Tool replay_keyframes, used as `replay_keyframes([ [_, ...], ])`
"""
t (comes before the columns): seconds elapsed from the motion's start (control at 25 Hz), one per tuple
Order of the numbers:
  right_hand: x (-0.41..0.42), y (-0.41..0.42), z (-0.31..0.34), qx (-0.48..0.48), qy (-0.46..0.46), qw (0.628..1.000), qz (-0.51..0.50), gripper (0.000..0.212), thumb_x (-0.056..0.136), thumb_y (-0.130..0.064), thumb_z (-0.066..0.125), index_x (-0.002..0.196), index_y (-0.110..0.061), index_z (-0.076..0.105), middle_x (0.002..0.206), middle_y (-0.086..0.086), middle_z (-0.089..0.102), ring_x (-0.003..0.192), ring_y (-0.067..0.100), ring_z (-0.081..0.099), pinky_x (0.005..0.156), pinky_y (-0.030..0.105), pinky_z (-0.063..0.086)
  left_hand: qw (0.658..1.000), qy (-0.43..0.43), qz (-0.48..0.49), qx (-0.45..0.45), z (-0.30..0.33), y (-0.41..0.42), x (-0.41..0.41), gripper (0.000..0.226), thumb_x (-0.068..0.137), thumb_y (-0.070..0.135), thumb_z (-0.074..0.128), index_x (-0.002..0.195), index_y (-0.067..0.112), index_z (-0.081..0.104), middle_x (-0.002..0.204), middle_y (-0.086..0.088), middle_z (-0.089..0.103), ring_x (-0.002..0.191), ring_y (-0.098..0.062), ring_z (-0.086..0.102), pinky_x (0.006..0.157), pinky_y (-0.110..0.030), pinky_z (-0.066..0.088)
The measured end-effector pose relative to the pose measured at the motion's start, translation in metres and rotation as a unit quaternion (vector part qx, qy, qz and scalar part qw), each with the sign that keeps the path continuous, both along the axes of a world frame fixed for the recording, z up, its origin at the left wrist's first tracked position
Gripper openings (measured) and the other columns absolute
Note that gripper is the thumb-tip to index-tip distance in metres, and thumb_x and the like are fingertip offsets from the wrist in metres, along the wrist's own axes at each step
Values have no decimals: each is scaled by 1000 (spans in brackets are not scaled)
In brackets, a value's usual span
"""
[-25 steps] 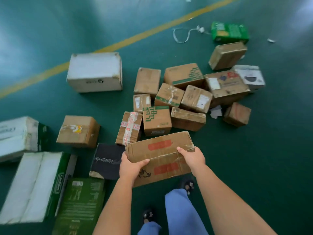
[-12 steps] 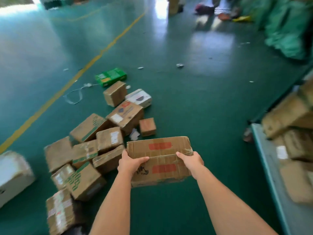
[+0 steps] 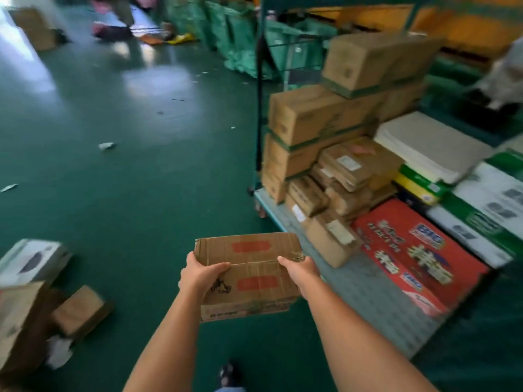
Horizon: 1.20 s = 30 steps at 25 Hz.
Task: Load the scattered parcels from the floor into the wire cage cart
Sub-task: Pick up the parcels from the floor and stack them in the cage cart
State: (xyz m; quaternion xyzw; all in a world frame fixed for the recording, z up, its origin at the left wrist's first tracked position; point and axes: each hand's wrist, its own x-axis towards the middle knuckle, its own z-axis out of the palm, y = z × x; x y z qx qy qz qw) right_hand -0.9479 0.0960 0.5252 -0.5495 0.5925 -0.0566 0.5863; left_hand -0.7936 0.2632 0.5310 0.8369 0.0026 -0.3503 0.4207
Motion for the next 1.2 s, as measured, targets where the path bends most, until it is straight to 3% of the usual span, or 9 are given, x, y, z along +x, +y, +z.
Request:
replay_keyframes([
  [0.16, -20, -79, -15, 13, 21, 993, -118, 88, 83, -45, 71, 149, -10, 26, 152, 11, 35, 135, 32, 40, 108, 42, 38, 992, -4, -120, 28, -18, -130, 19, 82, 60, 48, 82, 127, 26, 41, 115, -10, 50, 99, -30, 58, 89, -49, 52],
  [0.32, -49, -150, -9, 21, 28, 966, -255, 93, 84, -45, 70, 153, -10, 17, 156, 11, 28, 139, 33, 34, 111, 44, 35, 966, 2, -255, 37, -10, -258, 15, 84, 71, 43, 79, 140, 25, 34, 126, -13, 40, 108, -32, 52, 94, -47, 49],
  [0.52, -98, -225, -8, 13, 27, 927, -375, 90, 83, -46, 71, 150, -8, 23, 150, 14, 37, 132, 34, 42, 106, 42, 39, 919, -29, -392, 6, 6, -382, -28, 78, 84, 38, 68, 148, 22, 27, 135, -11, 48, 115, -31, 54, 98, -43, 48],
  [0.8, -159, -362, -45, 30, 51, 898, -435, 67, 83, -44, 70, 136, -9, 48, 135, 10, 55, 117, 32, 55, 99, 41, 45, 886, -42, -460, 29, -20, -540, -91, 73, 93, 33, 58, 153, 21, 20, 143, -6, 47, 122, -28, 51, 97, -35, 46],
  [0.96, -193, -464, -63, 37, 79, 902, -422, 64, 89, -35, 65, 141, -7, 39, 137, 13, 52, 114, 34, 55, 92, 40, 46, 888, -49, -453, 67, -38, -643, -118, 64, 92, 37, 59, 148, 25, 33, 132, -5, 55, 108, -26, 58, 90, -36, 49],
  [1.08, -211, -531, -83, 46, 79, 900, -426, 68, 86, -37, 65, 142, -13, 36, 115, 8, 61, 79, 27, 62, 72, 40, 54, 882, -69, -462, 63, -60, -707, -137, 50, 92, 37, 56, 140, 28, 45, 127, -3, 58, 104, -26, 58, 89, -36, 48],
  [1.12, -214, -548, -91, 52, 85, 902, -420, 64, 87, -37, 64, 140, -12, 38, 100, 5, 61, 70, 23, 60, 65, 37, 54, 879, -74, -467, 57, -70, -724, -143, 43, 92, 36, 56, 135, 29, 50, 126, -3, 60, 104, -27, 58, 91, -37, 47],
  [1.2, -217, -573, -107, 65, 110, 902, -412, 57, 91, -33, 62, 138, -11, 39, 76, -2, 53, 59, 17, 53, 55, 30, 46, 873, -86, -476, 57, -91, -754, -153, 25, 93, 32, 54, 118, 31, 55, 107, -1, 64, 86, -22, 58, 80, -34, 46],
])
